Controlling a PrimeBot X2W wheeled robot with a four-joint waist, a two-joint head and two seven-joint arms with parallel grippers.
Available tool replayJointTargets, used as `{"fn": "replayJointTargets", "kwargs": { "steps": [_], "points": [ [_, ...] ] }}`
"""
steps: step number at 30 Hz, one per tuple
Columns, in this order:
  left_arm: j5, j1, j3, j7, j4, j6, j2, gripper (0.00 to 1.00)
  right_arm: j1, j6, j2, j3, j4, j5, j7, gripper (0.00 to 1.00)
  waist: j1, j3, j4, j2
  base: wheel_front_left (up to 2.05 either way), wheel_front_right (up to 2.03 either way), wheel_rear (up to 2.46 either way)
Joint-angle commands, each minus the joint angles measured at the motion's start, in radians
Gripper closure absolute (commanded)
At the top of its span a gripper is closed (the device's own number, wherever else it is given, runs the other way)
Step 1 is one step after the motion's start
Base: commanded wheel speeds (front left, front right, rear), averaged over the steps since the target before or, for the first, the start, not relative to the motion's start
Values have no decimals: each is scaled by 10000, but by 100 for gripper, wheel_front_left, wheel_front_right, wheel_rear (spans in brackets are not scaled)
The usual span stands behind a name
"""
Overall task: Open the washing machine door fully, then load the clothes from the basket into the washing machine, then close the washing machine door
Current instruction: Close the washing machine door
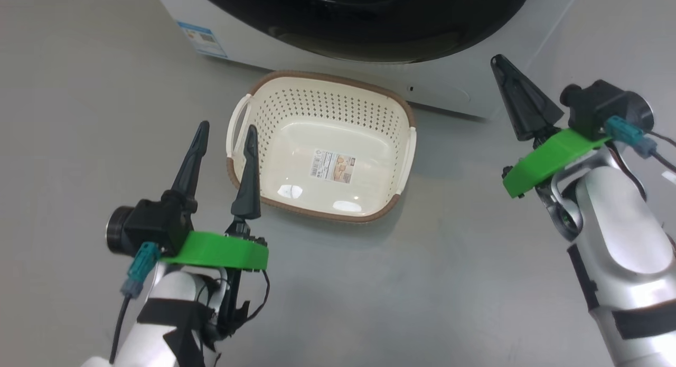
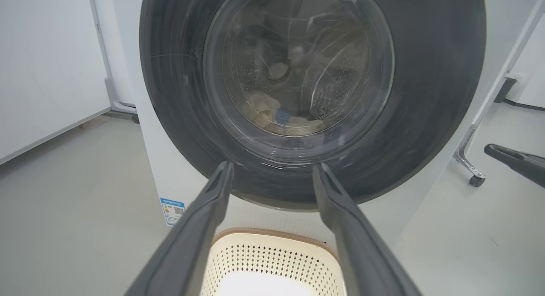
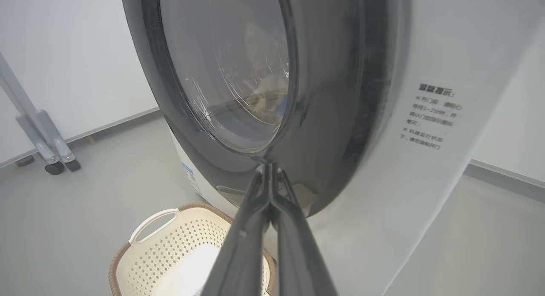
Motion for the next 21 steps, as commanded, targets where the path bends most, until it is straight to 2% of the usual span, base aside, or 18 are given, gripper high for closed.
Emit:
{"fn": "replayJointTargets", "kwargs": {
  "steps": [1,7,8,10,12,13,14,21],
  "points": [
    [139,108,444,-66,-218,-36,165,0,299,-36,72,37,-641,39,-97,100,1,-352,-325,0,0,0,0],
    [237,441,590,-66,53,-122,184,0,1674,-36,227,-438,-1957,-127,-97,100,1,-910,-691,0,0,0,0],
    [245,505,598,-66,99,-133,184,0,1922,-36,275,-511,-2117,-144,-97,89,1,-1025,-741,0,0,0,0],
    [252,634,629,-66,196,-155,196,0,2414,-36,382,-678,-2420,-159,-97,58,1,-1260,-847,0,0,0,0],
    [240,762,640,-66,277,-178,199,0,2894,-36,482,-883,-2692,-177,-97,35,1,-1468,-939,0,0,0,0],
    [239,830,647,-66,304,-182,198,0,3120,-36,530,-985,-2820,-184,-93,10,1,-1575,-988,0,0,0,0],
    [234,903,652,-66,330,-188,198,0,3341,-36,574,-1075,-2942,-192,-81,0,1,-1688,-1036,0,0,0,0],
    [180,1318,751,-66,478,-191,265,0,4434,-36,736,-1509,-3633,-284,151,0,1,-2249,-1374,0,0,0,0]
  ]
}}
